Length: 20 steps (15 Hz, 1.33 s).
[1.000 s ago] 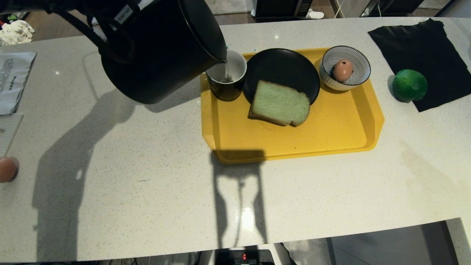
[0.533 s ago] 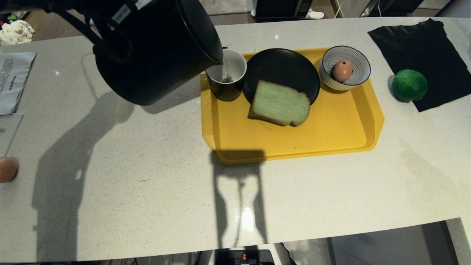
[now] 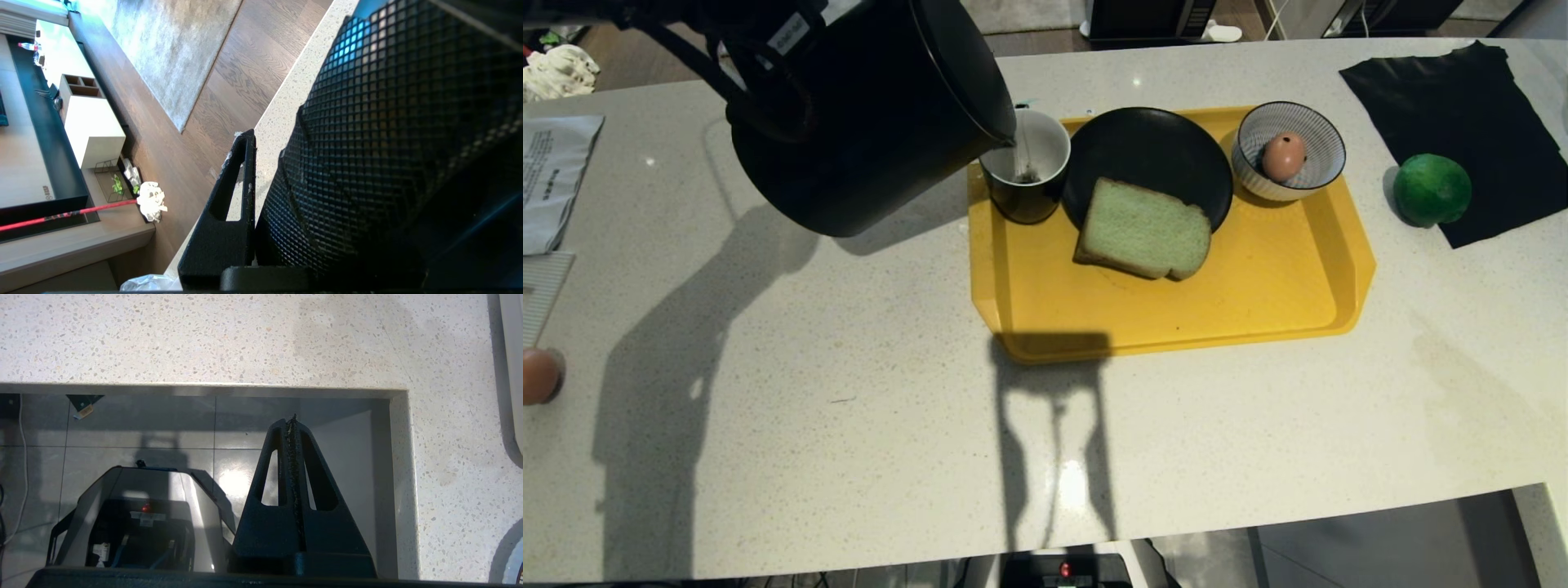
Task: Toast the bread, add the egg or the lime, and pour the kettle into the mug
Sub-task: Pour water into a cup
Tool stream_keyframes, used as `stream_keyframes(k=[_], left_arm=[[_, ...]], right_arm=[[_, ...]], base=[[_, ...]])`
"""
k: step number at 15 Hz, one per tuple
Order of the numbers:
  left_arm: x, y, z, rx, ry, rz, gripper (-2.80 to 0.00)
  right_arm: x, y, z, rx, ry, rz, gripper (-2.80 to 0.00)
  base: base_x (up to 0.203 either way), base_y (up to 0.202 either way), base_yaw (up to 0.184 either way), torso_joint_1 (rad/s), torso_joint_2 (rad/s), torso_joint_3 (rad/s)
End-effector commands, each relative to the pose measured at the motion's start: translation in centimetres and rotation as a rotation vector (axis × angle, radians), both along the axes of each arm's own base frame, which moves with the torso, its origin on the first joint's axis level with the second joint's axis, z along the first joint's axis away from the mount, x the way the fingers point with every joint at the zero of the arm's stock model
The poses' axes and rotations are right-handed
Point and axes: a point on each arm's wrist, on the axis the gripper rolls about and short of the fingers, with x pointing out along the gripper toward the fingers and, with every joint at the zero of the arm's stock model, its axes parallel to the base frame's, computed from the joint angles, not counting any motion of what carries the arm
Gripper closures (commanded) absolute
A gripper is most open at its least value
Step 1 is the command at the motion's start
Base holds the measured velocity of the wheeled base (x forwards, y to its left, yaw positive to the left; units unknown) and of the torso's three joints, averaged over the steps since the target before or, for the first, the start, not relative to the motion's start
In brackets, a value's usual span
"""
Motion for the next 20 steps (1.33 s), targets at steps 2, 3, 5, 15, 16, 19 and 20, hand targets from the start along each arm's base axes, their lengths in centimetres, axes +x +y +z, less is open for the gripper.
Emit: stream_keyframes(k=[2,3,5,15,16,19,20], left_arm=[[-0.02,0.0,-0.01,0.005,0.001,0.004,0.0],[-0.02,0.0,-0.04,0.006,0.004,0.008,0.0],[0.01,0.03,-0.07,0.008,0.007,0.011,0.0],[-0.03,0.07,-0.21,0.015,0.021,0.017,0.0],[0.03,0.03,-0.25,0.016,0.023,0.017,0.0],[0.09,0.0,-0.29,0.017,0.024,0.017,0.0],[0.15,-0.04,-0.33,0.018,0.025,0.017,0.0]], right_arm=[[0.02,0.0,-0.04,0.001,0.003,0.001,0.0],[0.0,0.0,0.0,0.0,0.0,0.001,0.0],[0.02,0.0,-0.04,-0.001,0.003,0.001,0.0],[0.02,0.0,-0.03,-0.001,0.002,0.001,0.0],[0.02,0.0,-0.01,-0.001,0.002,0.001,0.0],[0.02,0.0,-0.04,-0.001,0.002,0.001,0.0],[0.02,0.0,-0.04,-0.001,0.003,0.001,0.0]], base=[[0.0,0.0,0.0,0.0,0.0,0.0],[0.0,0.0,0.0,0.0,0.0,0.0],[0.0,0.0,0.0,0.0,0.0,0.0],[0.0,0.0,0.0,0.0,0.0,0.0],[0.0,0.0,0.0,0.0,0.0,0.0],[0.0,0.0,0.0,0.0,0.0,0.0],[0.0,0.0,0.0,0.0,0.0,0.0]])
